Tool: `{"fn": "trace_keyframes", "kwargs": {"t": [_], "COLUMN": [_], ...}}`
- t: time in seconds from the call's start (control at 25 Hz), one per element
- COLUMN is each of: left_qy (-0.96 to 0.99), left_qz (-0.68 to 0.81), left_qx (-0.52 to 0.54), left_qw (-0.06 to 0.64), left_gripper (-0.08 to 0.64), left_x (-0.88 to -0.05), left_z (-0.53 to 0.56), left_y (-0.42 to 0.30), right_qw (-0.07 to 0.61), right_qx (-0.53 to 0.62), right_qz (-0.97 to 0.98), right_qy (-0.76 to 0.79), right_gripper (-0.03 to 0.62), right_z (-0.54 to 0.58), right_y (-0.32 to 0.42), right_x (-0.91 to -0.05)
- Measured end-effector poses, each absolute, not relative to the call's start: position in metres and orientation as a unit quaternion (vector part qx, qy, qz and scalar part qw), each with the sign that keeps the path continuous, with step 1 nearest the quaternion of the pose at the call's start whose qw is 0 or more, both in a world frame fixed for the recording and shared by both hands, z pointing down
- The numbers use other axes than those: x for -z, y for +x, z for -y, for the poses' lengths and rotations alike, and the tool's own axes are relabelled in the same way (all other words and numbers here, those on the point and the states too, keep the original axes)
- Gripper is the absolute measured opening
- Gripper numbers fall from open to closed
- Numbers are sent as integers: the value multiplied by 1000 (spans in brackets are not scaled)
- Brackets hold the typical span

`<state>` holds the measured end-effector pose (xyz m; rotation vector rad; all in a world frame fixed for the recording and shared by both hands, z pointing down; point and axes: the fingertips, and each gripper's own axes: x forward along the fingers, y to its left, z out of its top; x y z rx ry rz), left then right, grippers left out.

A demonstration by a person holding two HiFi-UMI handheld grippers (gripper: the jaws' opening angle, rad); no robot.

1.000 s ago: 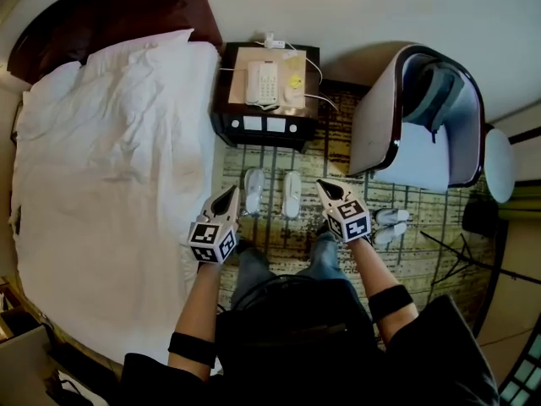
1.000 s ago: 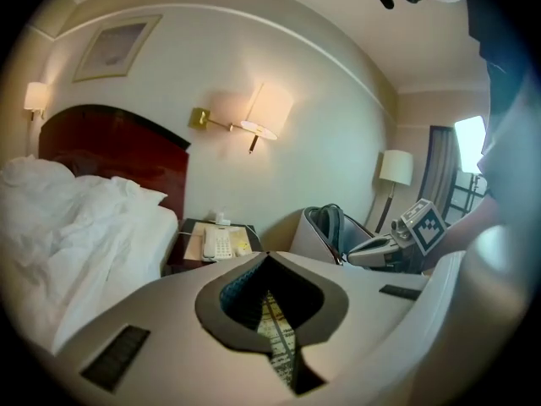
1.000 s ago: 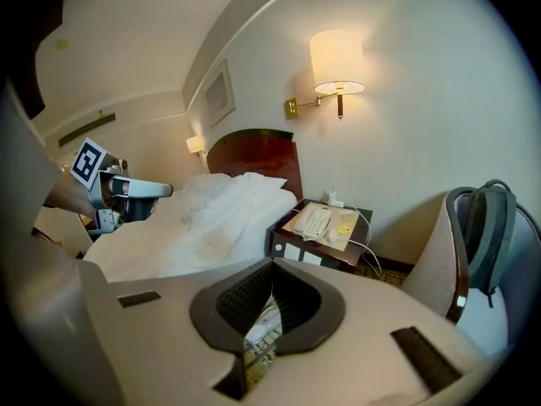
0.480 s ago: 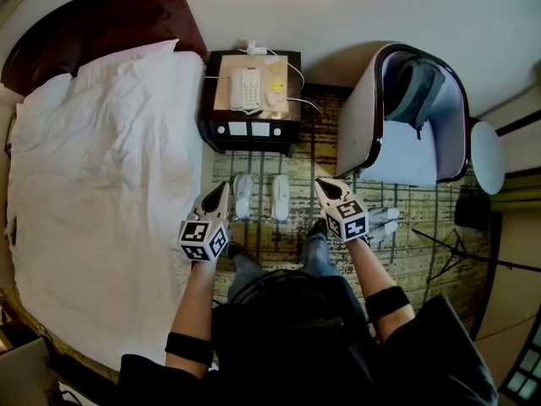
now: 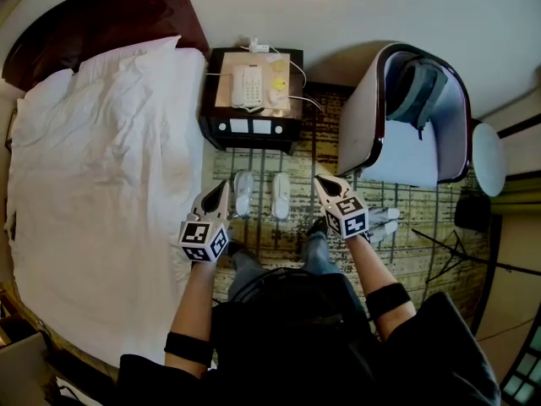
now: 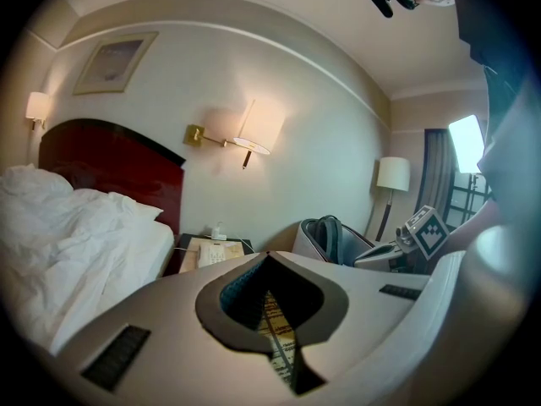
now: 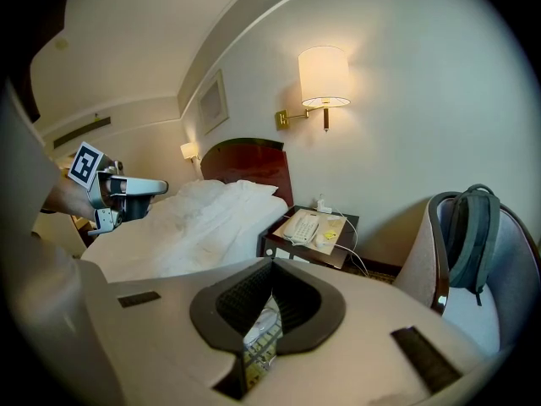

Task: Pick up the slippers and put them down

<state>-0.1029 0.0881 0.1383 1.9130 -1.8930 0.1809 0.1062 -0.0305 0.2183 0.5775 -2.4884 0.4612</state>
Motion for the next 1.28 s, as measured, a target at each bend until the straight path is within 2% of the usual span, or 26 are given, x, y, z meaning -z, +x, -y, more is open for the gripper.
{"fn": "trace_keyframes", "kwargs": {"t": [0.4,0.84,1.28], "left_qy": [693,753,787], "left_qz": [684,623,562], "left_qx": [-65,-96,-126], "left_qw": [219,187,220], "left_gripper": [0,0,0], "left_x": [-137,-139,-171], "left_z": [-98,-117,-130], "left_y": [-111,-150,-138], "right_qw": [277,246,240], "right_qx": [-168,-222,-261], "right_qz": [924,901,872], "right_qy": [206,280,336], "right_gripper": [0,0,0], "right_z": [25,-11,-57], "right_y": [91,52,67], "right_x": [-223,-241,-254]}}
